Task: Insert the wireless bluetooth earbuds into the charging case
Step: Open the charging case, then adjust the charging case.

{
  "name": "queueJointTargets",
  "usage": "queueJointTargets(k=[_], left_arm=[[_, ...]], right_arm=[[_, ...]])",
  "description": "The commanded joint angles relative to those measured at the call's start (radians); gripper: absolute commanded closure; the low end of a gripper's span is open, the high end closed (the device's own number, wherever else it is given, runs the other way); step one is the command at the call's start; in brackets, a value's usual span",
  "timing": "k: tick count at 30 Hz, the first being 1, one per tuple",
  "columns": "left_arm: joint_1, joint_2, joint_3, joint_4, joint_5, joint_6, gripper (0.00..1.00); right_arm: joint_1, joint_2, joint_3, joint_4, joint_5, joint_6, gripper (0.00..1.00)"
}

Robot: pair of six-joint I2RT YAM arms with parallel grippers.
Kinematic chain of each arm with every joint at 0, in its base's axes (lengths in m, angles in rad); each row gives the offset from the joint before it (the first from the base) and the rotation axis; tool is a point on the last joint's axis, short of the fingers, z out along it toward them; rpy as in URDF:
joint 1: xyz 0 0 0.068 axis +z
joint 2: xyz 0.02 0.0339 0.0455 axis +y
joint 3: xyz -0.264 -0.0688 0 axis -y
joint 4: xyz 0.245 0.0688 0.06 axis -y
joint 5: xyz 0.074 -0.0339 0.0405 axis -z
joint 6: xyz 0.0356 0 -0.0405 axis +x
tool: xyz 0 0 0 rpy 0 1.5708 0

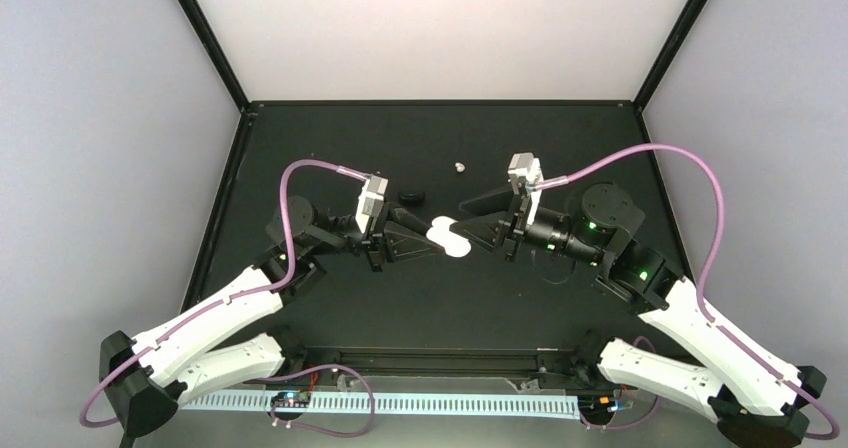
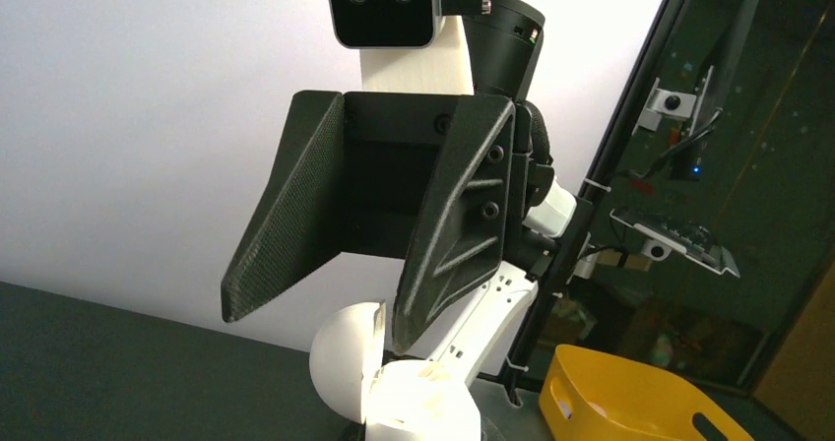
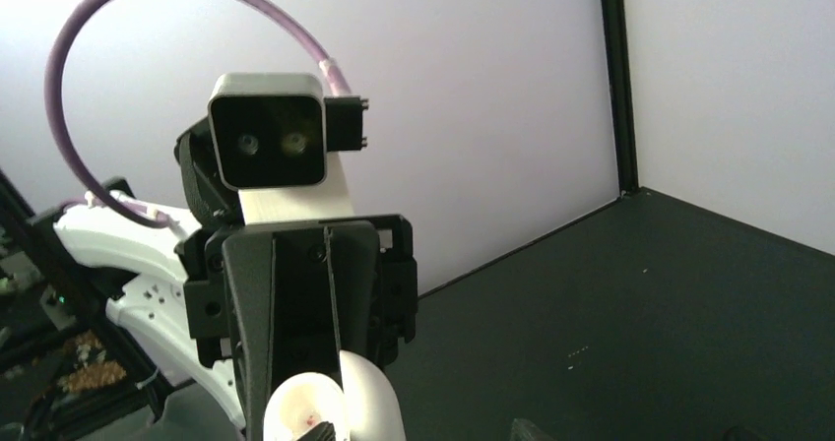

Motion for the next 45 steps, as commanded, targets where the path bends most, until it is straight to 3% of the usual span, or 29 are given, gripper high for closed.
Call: queueJointTargets(k=[1, 14, 19, 28, 35, 45], left_arm=[[-0.007, -0.024, 0.006, 0.014, 0.013, 0.012, 0.98], [-0.007, -0.023, 0.0, 0.027, -0.003, 0.002, 0.98], [-0.006, -0.013, 0.0, 0.008, -0.01, -0.007, 0.75], [-0.006, -0.001, 0.0, 0.005, -0.012, -0.012, 0.66], [-0.006, 0.02, 0.002, 0.005, -0.015, -0.059, 0.35], [-0.006, 0.096, 0.023, 0.144, 0.058, -0.216, 0.33]], right_arm=[[-0.001, 0.014, 0.029, -0.03, -0.066, -0.01, 0.57], [-0.002, 0.015, 0.027, -0.018, -0.101, -0.027, 0.82], [-0.001, 0.008, 0.033, -0.017, -0.104, -0.053, 0.89], [-0.002, 0.006, 0.043, -0.027, -0.104, -0.084, 0.99], [-0.002, -0.012, 0.064, -0.072, -0.07, -0.183, 0.99], [0.0, -0.022, 0.078, -0.108, -0.025, -0.314, 0.99]])
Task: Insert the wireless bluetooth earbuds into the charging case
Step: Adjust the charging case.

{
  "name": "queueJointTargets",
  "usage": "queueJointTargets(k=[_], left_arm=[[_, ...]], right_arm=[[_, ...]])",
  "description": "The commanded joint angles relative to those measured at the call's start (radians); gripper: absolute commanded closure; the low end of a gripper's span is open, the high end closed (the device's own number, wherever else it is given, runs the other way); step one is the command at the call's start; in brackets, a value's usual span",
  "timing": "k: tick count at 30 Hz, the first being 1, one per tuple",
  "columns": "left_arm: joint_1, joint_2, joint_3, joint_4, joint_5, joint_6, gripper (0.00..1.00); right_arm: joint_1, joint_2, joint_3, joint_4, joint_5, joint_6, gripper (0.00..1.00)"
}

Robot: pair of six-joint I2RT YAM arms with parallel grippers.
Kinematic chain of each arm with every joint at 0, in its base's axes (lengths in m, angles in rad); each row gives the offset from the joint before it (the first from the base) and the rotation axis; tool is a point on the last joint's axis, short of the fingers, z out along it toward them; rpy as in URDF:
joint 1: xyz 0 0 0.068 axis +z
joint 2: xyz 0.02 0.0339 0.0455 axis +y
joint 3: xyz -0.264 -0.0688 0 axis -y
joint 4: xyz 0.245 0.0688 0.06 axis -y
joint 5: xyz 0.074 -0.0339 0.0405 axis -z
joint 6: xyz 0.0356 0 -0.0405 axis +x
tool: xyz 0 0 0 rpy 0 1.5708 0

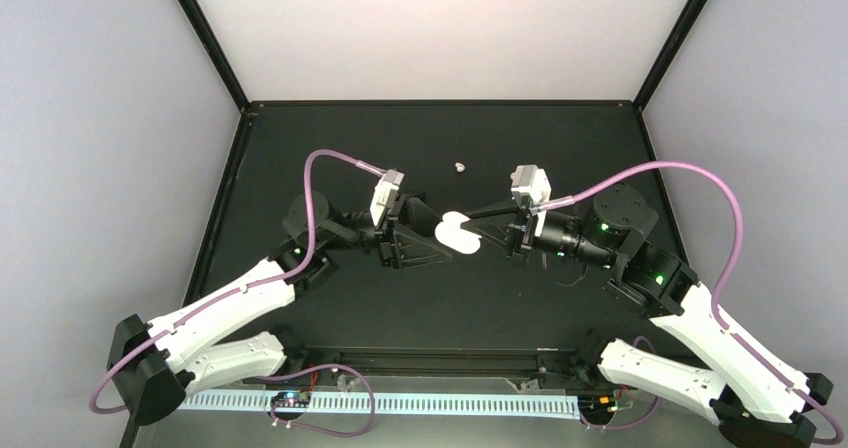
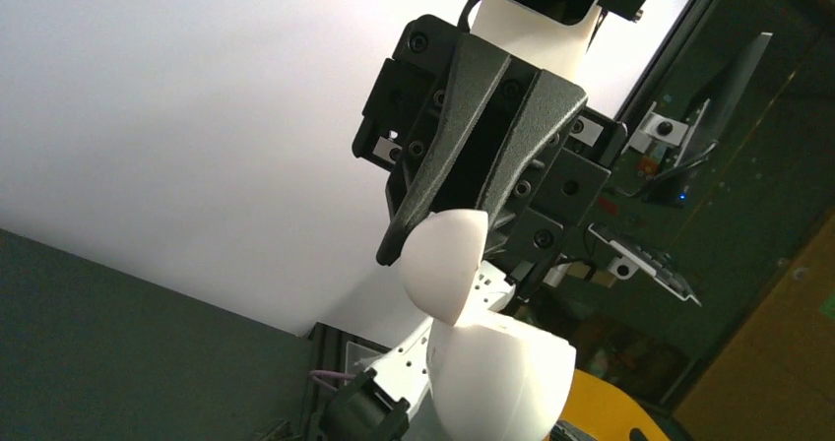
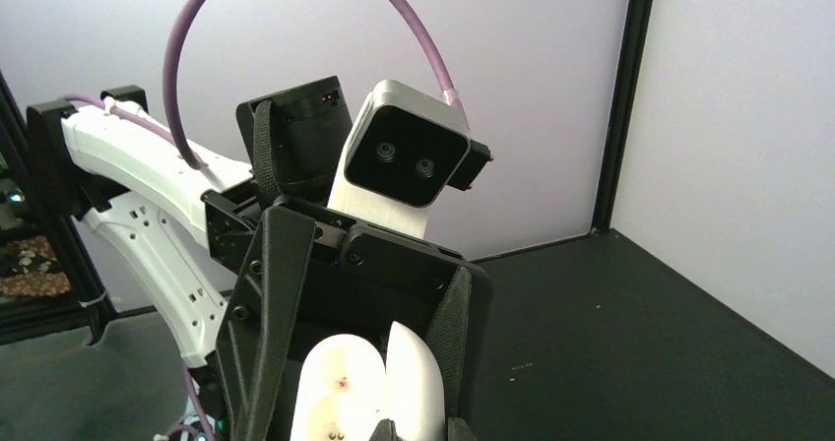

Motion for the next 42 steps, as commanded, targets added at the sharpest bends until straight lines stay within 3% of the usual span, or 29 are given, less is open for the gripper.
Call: queueJointTargets(k=[1, 6, 19, 32, 42], left_arm=[[-0.005, 0.027, 0.037, 0.091, 0.046, -0.08, 0.33], [-0.006, 0.042, 0.061, 0.099, 0.059, -0.094, 0.38], [-0.016, 0.054, 0.076, 0.108, 0.046, -0.068, 0.61], [-0.021, 0.07, 0.088, 0.109, 0.045, -0.067, 0.68], [-0.024, 0.069, 0.093, 0.116, 0.036, -0.07, 0.65]], right_arm=[[-0.001, -0.006, 0.021, -0.01, 0.032, -0.061, 0.99], [0.002, -0.006, 0.014, -0.001, 0.033, -0.06, 0.99], [0.002, 0.009, 0.013, 0.018, 0.004, -0.039, 0.99], [0.003, 0.008, 0.009, 0.029, 0.0, -0.031, 0.99], [0.003, 0.005, 0.002, 0.043, 0.0, -0.024, 0.99]])
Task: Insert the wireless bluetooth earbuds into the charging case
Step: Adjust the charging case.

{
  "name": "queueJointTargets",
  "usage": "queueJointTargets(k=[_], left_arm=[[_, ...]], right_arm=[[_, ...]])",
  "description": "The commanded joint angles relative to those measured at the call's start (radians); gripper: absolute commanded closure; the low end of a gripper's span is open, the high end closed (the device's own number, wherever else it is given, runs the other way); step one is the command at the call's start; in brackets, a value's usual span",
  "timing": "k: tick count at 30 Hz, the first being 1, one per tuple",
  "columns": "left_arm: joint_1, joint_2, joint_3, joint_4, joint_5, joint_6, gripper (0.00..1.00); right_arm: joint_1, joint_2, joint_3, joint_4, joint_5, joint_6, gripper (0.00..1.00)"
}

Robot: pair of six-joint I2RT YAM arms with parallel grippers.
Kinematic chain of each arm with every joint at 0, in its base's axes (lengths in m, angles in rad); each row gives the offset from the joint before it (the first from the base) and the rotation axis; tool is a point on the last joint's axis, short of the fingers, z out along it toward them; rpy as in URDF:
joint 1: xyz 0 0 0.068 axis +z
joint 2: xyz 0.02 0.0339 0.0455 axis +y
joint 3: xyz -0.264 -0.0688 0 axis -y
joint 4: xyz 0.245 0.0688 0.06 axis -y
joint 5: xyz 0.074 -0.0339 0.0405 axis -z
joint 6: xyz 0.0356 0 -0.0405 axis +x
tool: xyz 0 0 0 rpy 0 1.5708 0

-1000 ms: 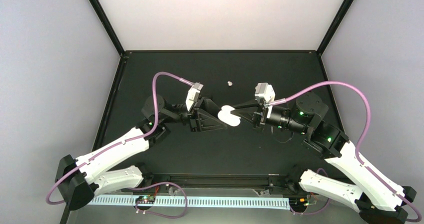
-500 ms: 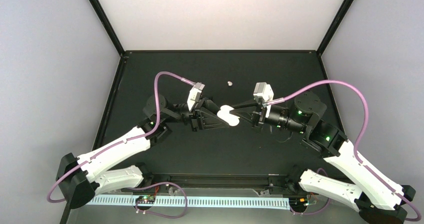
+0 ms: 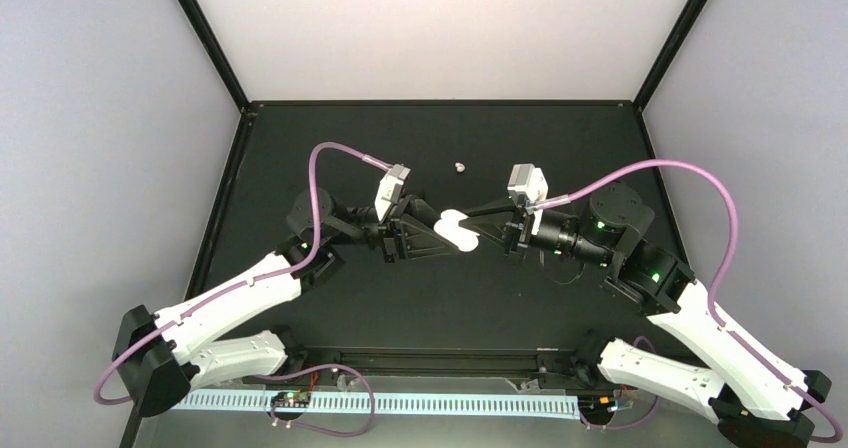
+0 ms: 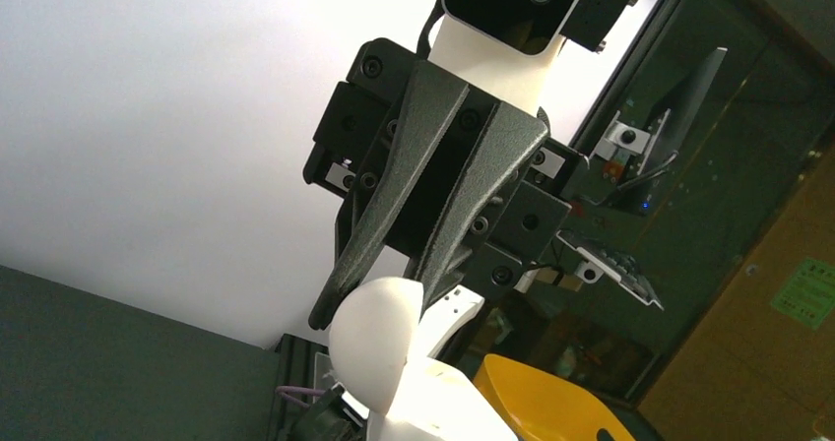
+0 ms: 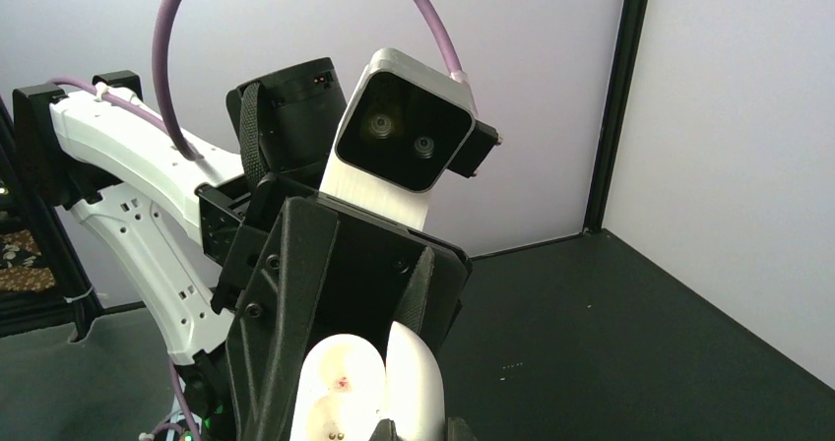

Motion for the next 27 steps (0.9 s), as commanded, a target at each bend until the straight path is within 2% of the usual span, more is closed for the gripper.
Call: queueJointTargets(k=[1, 12, 20, 23, 25, 27], left_arm=[[-0.008, 0.005, 0.055, 0.032, -0.006, 0.009, 0.65], [-0.011, 0.01, 0.055, 0.031, -0.013, 0.013, 0.68], [-0.013, 0.008, 0.053, 0.035, -0.01, 0.018, 0.84], [-0.013, 0.008, 0.052, 0.035, -0.01, 0.02, 0.87], [-0.013, 0.009, 0.052, 0.031, -0.012, 0.021, 0.84], [-0.013, 0.011, 0.052, 0.024, -0.018, 0.014, 0.68]], right_arm=[[0.003, -0.007, 0.002, 0.041, -0.01, 0.008, 0.99], [0.005, -0.01, -0.002, 0.046, -0.01, 0.012, 0.99], [0.005, -0.012, -0.009, 0.053, -0.011, 0.015, 0.99], [0.005, -0.014, -0.01, 0.052, -0.013, 0.015, 0.99], [0.005, -0.017, -0.012, 0.053, -0.012, 0.013, 0.99], [0.005, -0.022, -0.013, 0.056, -0.009, 0.013, 0.99]])
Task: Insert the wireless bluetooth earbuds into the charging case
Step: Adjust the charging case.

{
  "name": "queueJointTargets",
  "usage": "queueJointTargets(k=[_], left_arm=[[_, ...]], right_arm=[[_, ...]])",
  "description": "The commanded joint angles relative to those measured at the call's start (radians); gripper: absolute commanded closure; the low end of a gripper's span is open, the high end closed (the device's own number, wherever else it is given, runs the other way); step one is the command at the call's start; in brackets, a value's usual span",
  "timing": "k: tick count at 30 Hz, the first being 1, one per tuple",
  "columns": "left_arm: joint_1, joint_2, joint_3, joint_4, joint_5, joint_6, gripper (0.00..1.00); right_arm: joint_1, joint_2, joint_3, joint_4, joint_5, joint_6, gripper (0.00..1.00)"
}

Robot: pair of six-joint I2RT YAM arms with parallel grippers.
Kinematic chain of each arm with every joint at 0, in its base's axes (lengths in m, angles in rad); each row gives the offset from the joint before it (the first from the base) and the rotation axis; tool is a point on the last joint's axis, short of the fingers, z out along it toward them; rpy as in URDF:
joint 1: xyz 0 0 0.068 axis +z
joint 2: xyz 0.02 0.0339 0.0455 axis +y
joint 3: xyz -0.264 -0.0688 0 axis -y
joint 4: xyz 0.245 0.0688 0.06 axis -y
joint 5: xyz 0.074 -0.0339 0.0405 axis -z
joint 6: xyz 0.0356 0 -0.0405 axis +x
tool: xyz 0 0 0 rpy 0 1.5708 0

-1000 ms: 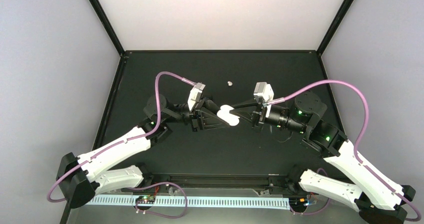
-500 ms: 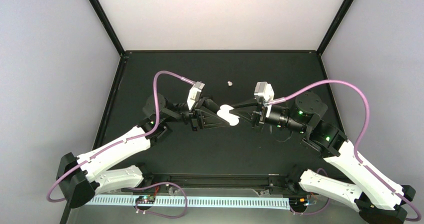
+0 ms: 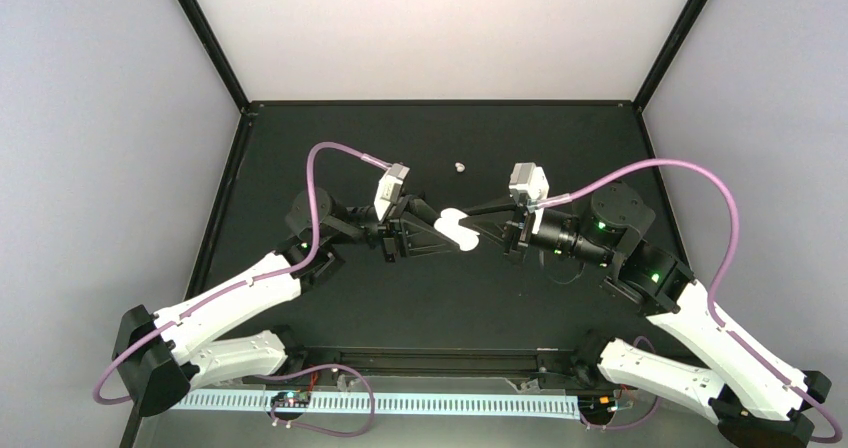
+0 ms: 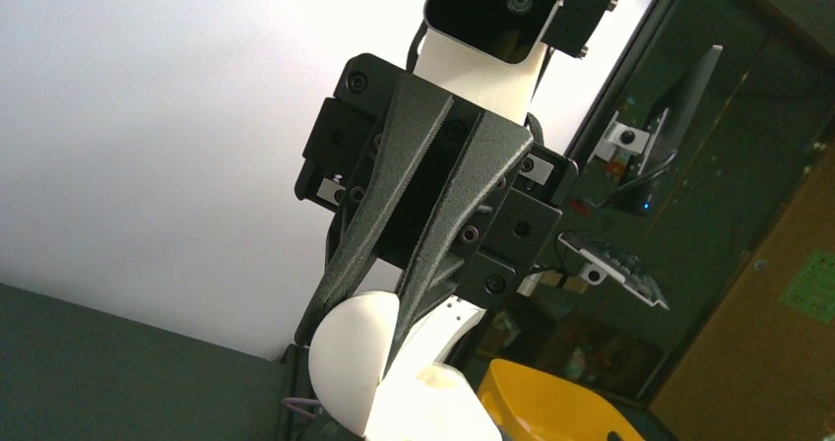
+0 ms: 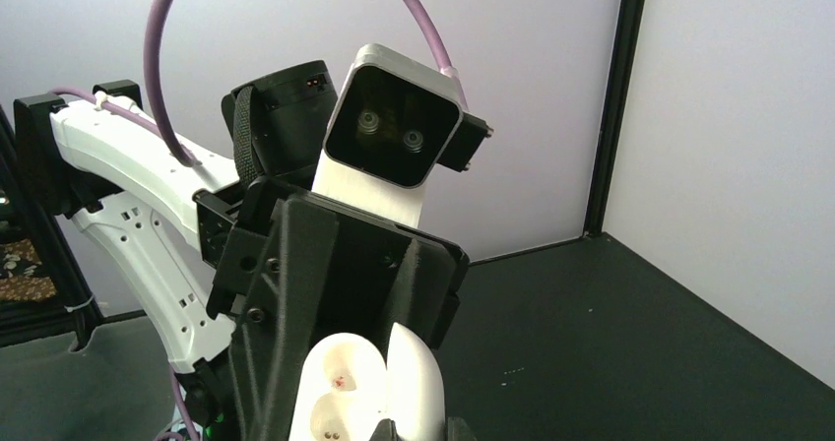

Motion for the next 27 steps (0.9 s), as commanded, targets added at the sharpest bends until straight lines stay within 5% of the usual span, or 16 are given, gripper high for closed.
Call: queueJointTargets(k=[1, 11, 17, 21, 27], left_arm=[[-0.007, 0.011, 0.036, 0.016, -0.011, -0.011, 0.64], [-0.009, 0.041, 0.021, 0.131, 0.002, -0.109, 0.74], [-0.008, 0.038, 0.021, 0.139, -0.001, -0.113, 0.73], [-0.009, 0.039, 0.019, 0.134, -0.001, -0.115, 0.63], [-0.011, 0.044, 0.018, 0.139, -0.002, -0.116, 0.67]], right_arm=[[0.003, -0.023, -0.012, 0.041, -0.01, -0.004, 0.99], [0.004, -0.034, -0.029, 0.069, -0.015, 0.001, 0.99], [0.004, -0.036, -0.03, 0.071, -0.016, 0.001, 0.99], [0.004, -0.037, -0.032, 0.072, -0.014, 0.002, 0.99], [0.004, -0.037, -0.031, 0.074, -0.014, 0.0, 0.99]])
